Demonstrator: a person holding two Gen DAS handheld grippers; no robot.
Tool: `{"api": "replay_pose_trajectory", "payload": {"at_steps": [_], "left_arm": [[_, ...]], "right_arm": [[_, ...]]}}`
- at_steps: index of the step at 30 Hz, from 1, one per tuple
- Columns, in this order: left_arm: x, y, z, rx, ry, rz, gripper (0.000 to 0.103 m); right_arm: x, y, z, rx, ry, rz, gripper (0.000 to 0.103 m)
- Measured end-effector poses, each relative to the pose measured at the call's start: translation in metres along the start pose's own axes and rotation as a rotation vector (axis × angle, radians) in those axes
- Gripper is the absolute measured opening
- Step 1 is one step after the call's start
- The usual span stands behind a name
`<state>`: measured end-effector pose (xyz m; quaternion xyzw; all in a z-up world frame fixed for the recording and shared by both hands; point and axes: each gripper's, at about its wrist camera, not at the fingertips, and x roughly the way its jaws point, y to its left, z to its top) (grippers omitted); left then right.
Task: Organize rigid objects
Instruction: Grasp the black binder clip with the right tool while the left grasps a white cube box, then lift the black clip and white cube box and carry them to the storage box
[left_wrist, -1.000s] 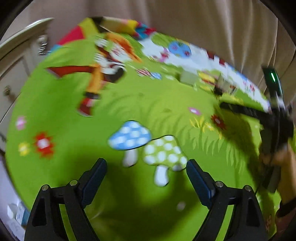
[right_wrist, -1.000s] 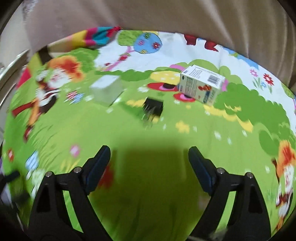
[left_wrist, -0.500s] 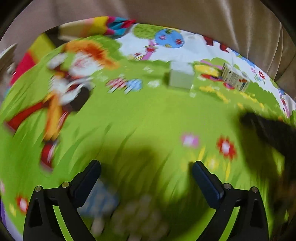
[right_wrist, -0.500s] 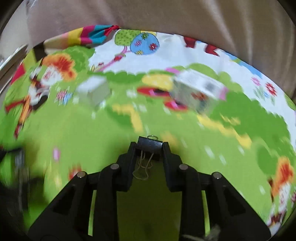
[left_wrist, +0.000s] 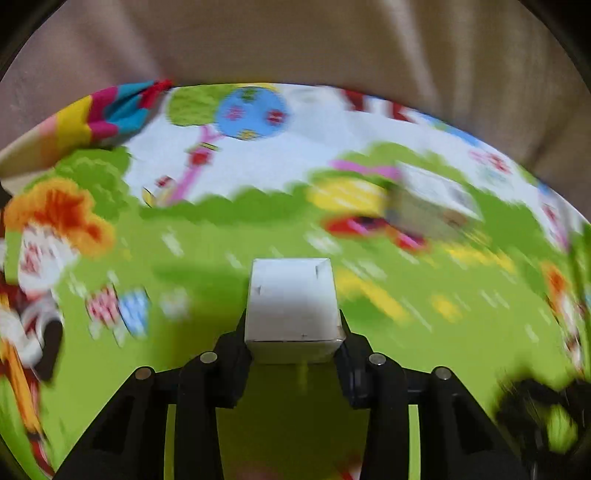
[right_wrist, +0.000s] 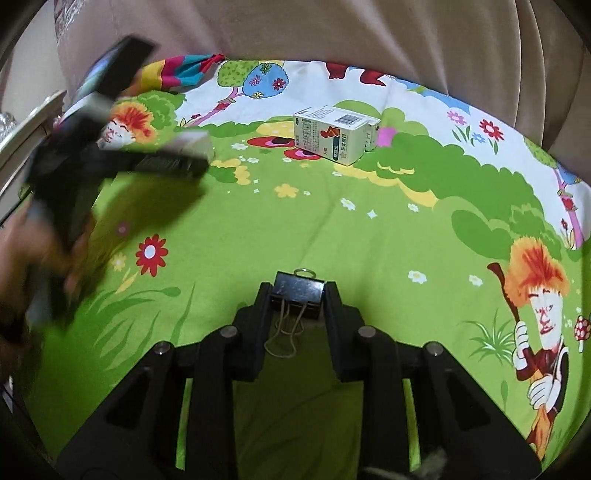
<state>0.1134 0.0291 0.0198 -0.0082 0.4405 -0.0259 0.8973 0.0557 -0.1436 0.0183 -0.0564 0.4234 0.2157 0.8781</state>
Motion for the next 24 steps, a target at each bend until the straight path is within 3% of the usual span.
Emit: {"api": "replay_pose_trajectory", "payload": {"at_steps": [3, 7, 11, 24], "left_arm": [[-0.026, -0.017, -0.039, 0.055, -0.028, -0.010, 0.040], [-0.044, -0.029, -0.062, 0.082, -0.051, -0.017, 0.041], [-0.044, -0.024, -0.059, 0.039, -0.049, -0.021, 0.041], [-0.043, -0.025, -0.060, 0.046, -0.052, -0.010, 0.041]], "right_arm": [[0.000, -0.001, 0.000, 0.010, -0.002, 0.010, 0.032], [0.000, 0.000, 0.000, 0.006, -0.002, 0.004, 0.032], [0.001, 0.002, 0.000, 0.001, -0.002, -0.004, 0.032], [0.001, 0.003, 0.001, -0.015, -0.005, -0.025, 0.032]]}}
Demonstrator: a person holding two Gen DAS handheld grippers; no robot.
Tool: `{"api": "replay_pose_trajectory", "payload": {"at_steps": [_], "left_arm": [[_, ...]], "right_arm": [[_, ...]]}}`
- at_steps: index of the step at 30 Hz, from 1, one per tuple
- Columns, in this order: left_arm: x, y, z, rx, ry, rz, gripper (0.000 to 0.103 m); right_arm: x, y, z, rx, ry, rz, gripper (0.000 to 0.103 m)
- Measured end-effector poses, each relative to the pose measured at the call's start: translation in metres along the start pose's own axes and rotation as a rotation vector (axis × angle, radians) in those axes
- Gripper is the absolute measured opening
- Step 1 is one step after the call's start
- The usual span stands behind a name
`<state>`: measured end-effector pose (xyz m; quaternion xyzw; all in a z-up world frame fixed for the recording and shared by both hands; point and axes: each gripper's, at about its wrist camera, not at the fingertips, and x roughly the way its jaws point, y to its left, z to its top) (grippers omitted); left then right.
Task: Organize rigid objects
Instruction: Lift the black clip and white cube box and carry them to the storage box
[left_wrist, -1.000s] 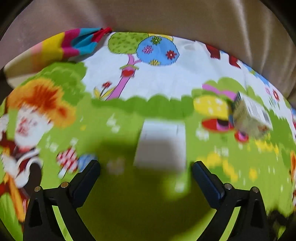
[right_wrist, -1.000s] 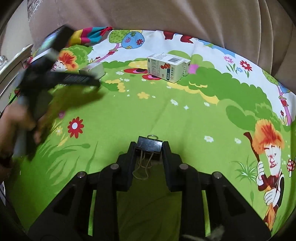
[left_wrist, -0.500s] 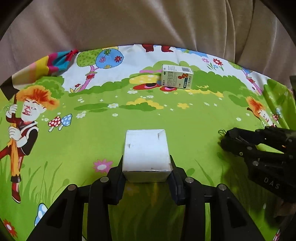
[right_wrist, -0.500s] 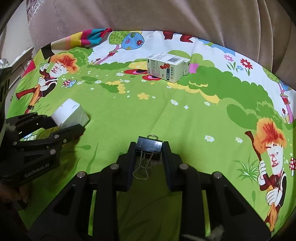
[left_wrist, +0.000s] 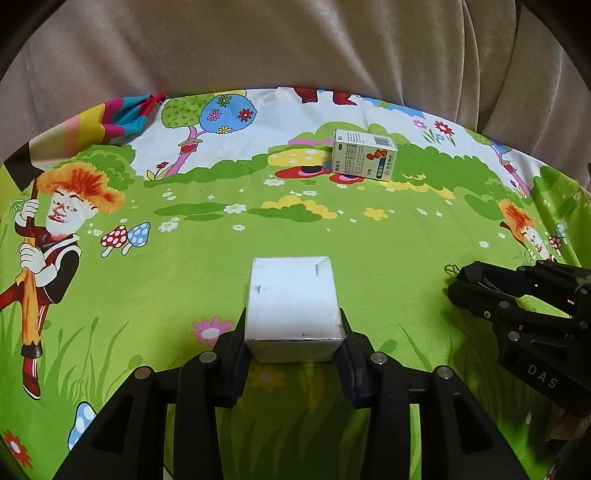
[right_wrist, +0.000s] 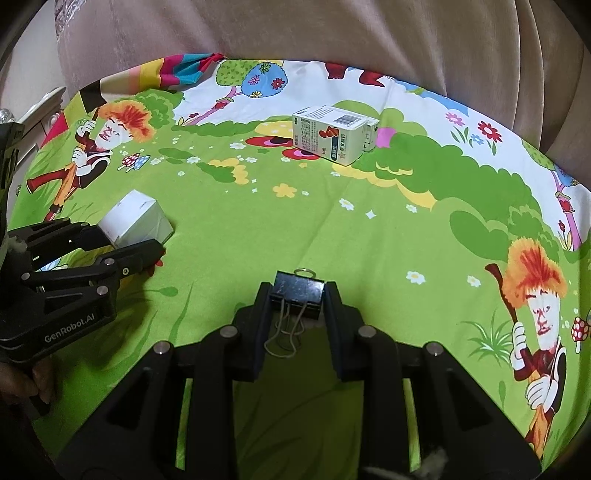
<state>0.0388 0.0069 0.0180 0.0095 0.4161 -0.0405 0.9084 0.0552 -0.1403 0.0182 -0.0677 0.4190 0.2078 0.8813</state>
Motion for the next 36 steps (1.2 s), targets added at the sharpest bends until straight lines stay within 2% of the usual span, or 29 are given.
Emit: {"api": "replay_pose_trajectory", "payload": {"at_steps": [4, 6, 11, 13, 17, 20, 27, 30, 36], "left_arm": [[0.000, 0.003, 0.000, -0.012, -0.002, -0.011, 0.041], [-0.003, 0.007, 0.000, -0.042, -0.015, -0.005, 0.041], [-0.038, 0.016, -0.019, -0.188, -0.081, -0.029, 0.041], [-0.066, 0.009, -0.031, -0.176, -0.139, -0.012, 0.041], [-0.124, 0.002, -0.043, -0.162, -0.260, -0.009, 0.041], [-0.164, -0.002, -0.043, -0.152, -0.346, -0.018, 0.041], [-0.256, -0.012, -0.053, -0.118, -0.589, 0.011, 0.041], [-0.279, -0.013, -0.057, -0.106, -0.643, 0.019, 0.041], [-0.312, -0.014, -0.070, -0.077, -0.710, 0.054, 0.041]], "right_arm": [[-0.001, -0.001, 0.000, 0.010, -0.004, -0.004, 0.032], [-0.005, -0.003, 0.000, 0.029, -0.020, -0.033, 0.031], [-0.060, -0.011, -0.014, 0.095, -0.278, -0.091, 0.032], [-0.084, -0.010, -0.032, 0.161, -0.329, -0.105, 0.032], [-0.132, 0.003, -0.060, 0.194, -0.424, -0.128, 0.032], [-0.170, 0.013, -0.066, 0.178, -0.495, -0.146, 0.032], [-0.273, 0.042, -0.074, 0.101, -0.742, -0.200, 0.032], [-0.311, 0.058, -0.080, 0.061, -0.846, -0.217, 0.032], [-0.352, 0.087, -0.082, -0.005, -0.959, -0.222, 0.032]]}}
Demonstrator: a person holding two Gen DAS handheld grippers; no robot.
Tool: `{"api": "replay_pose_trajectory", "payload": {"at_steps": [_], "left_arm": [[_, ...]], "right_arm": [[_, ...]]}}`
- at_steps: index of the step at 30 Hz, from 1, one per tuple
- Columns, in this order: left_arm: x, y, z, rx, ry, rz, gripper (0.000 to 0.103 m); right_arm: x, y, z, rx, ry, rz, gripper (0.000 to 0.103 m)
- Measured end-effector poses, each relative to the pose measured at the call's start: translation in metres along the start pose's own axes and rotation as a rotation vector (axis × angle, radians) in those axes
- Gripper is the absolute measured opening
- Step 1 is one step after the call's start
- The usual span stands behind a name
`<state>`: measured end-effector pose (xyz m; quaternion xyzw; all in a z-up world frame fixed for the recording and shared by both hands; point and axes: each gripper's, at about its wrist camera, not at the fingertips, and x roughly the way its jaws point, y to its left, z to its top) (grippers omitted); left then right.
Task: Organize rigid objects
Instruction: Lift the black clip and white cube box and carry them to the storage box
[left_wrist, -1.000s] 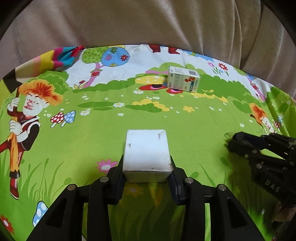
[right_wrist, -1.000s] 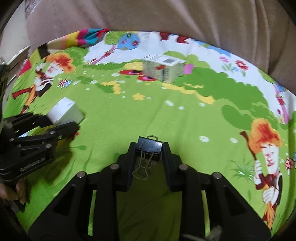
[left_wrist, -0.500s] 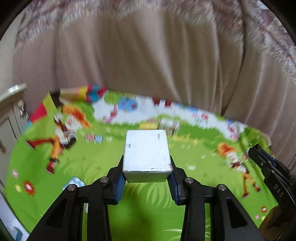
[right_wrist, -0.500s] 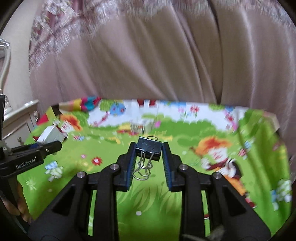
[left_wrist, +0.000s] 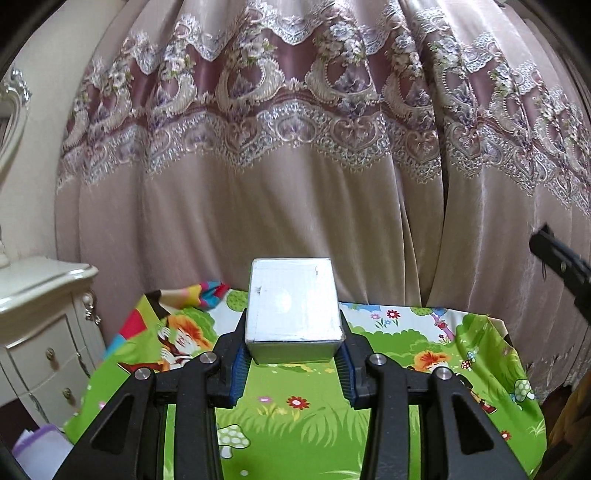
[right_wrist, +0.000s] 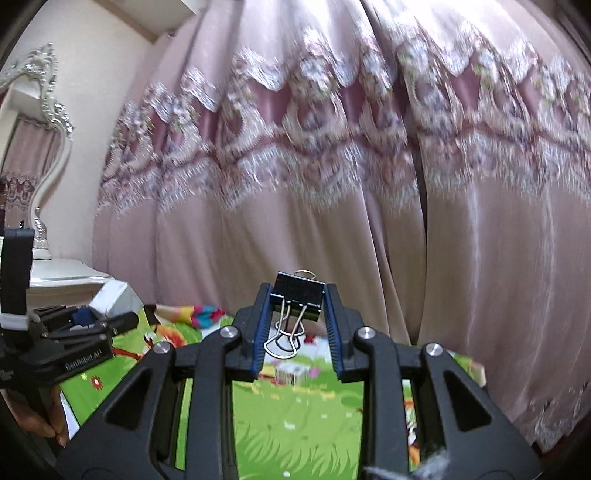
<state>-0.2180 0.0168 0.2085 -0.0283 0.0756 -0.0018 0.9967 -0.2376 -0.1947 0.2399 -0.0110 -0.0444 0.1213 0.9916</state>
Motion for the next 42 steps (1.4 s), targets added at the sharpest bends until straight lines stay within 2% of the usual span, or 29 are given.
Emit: {"api": "replay_pose_trajectory", "payload": {"at_steps": [10, 23, 31, 42], "left_arm": [[-0.024, 0.015, -0.010, 0.005, 0.025, 0.031, 0.041], [-0.049, 0.046, -0.017, -0.023, 0.011, 0.096, 0.041], [-0.062, 0.074, -0.026, -0.057, 0.018, 0.167, 0.041], [-0.081, 0.128, -0.051, -0.129, 0.072, 0.284, 0.041]], "right_arm": [[-0.011, 0.022, 0.006, -0.025, -0.009, 0.059, 0.032], [-0.016, 0.050, 0.010, -0.053, -0.006, 0.155, 0.032], [-0.017, 0.087, 0.006, -0.104, 0.021, 0.278, 0.032], [-0.019, 0.161, -0.010, -0.199, 0.077, 0.520, 0.032]]}}
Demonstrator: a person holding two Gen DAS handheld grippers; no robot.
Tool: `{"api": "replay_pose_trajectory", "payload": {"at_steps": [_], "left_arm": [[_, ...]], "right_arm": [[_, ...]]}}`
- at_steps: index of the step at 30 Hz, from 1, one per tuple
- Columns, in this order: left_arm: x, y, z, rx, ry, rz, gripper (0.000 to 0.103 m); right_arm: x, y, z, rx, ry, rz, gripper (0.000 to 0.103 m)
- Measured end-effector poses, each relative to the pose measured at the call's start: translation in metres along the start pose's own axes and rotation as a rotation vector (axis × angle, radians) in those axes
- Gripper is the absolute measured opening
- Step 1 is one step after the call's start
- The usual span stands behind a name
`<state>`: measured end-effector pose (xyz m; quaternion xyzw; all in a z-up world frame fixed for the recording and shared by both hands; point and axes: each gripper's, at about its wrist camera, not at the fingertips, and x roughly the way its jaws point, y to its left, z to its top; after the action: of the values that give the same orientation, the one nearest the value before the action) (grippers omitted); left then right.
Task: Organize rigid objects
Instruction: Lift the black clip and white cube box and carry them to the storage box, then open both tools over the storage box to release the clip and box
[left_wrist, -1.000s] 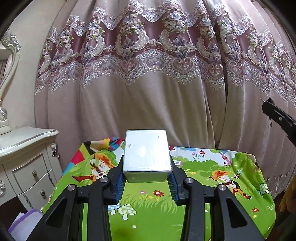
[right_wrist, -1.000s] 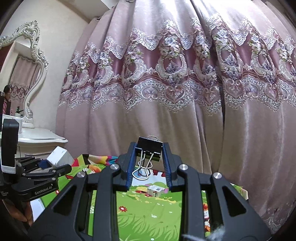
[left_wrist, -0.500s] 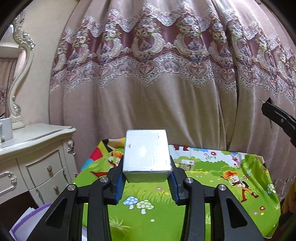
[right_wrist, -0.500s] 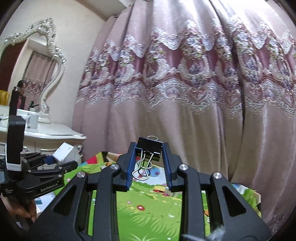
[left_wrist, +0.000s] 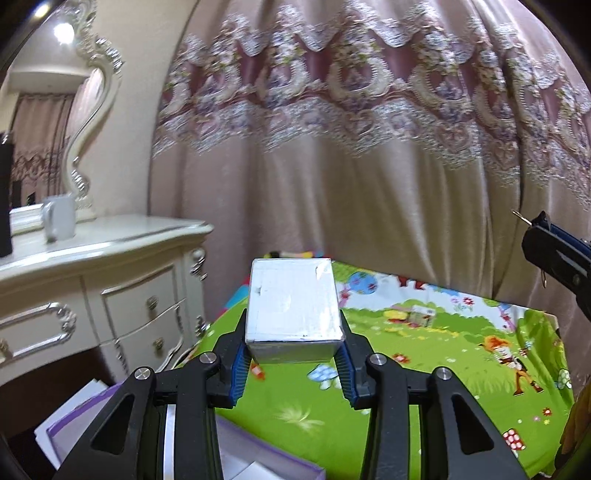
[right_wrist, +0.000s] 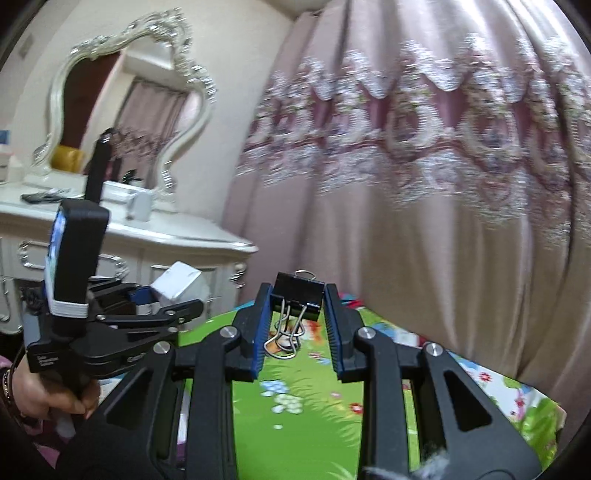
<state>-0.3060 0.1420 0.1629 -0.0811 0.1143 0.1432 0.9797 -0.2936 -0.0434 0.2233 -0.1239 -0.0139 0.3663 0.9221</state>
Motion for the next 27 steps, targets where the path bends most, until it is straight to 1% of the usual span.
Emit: {"api": "replay_pose_trajectory", "payload": {"at_steps": [6, 11, 13, 16, 21, 24, 25, 26, 27], "left_arm": [[0.004, 0.042, -0.023, -0.061, 0.075, 0.086, 0.041], [0.008, 0.077, -0.048, -0.107, 0.155, 0.173, 0.041], [0.013, 0.090, -0.059, -0.128, 0.210, 0.206, 0.041], [0.020, 0.106, -0.075, -0.166, 0.288, 0.235, 0.041], [0.031, 0.127, -0.096, -0.222, 0.397, 0.278, 0.041], [0.039, 0.139, -0.105, -0.266, 0.473, 0.340, 0.042], [0.040, 0.143, -0.107, -0.284, 0.489, 0.358, 0.047], [0.041, 0.147, -0.110, -0.303, 0.506, 0.381, 0.060], [0.042, 0.151, -0.112, -0.315, 0.530, 0.415, 0.068]], "right_arm": [[0.024, 0.037, -0.007, -0.027, 0.067, 0.156, 0.032], [0.047, 0.070, -0.022, -0.052, 0.162, 0.303, 0.032], [0.057, 0.084, -0.030, -0.064, 0.220, 0.364, 0.032], [0.072, 0.102, -0.043, -0.075, 0.311, 0.454, 0.032], [0.090, 0.124, -0.065, -0.104, 0.416, 0.555, 0.032], [0.105, 0.139, -0.078, -0.116, 0.482, 0.620, 0.032], [0.109, 0.144, -0.083, -0.117, 0.500, 0.649, 0.032], [0.111, 0.147, -0.086, -0.118, 0.512, 0.663, 0.032], [0.113, 0.150, -0.090, -0.116, 0.527, 0.681, 0.034]]}}
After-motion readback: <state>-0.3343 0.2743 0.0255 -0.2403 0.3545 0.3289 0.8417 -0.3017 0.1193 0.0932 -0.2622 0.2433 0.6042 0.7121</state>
